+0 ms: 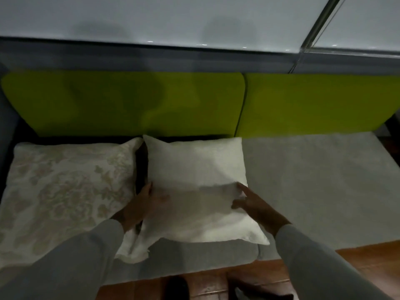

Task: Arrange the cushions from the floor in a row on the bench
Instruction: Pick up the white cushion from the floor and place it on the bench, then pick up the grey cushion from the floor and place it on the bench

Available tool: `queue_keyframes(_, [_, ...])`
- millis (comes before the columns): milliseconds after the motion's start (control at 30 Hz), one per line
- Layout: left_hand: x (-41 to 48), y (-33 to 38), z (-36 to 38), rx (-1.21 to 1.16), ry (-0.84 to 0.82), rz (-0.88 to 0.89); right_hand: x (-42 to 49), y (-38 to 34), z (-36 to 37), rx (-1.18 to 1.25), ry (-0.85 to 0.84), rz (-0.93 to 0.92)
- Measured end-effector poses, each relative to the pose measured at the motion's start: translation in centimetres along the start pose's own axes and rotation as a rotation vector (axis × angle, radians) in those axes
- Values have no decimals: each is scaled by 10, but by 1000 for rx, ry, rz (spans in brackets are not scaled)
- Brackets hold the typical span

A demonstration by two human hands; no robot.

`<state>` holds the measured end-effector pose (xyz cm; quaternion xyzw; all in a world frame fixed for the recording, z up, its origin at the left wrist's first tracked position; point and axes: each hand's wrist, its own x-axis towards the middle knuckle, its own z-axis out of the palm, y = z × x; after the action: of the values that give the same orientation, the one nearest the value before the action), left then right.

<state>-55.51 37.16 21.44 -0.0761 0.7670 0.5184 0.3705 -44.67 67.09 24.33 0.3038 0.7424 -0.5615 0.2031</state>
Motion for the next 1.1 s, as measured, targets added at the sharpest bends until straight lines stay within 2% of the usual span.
queue_keyframes(133, [9, 11, 0, 132, 30, 36, 2, 1, -9, -107, 20, 33])
queue_keyframes(267, [13, 43, 9, 431, 149, 274, -14, -3, -35, -139, 44, 20])
queue_keyframes(467, [-12, 96, 73, 668, 9, 393, -70, 20, -94, -120, 165, -3])
queue_keyframes(633, [-67, 137, 149, 719, -15, 508, -139, 48, -156, -116, 254, -24])
queue_keyframes(767, [-123, 147, 206, 730, 27, 594, -196, 82, -202, -135, 306, -85])
queue_keyframes(933, [-202, 114, 284, 714, 67, 616, -264, 146, -242, -169, 321, -177])
queue_keyframes(1100, [-281, 79, 359, 793, 100, 602, -327, 215, -269, -196, 248, -186])
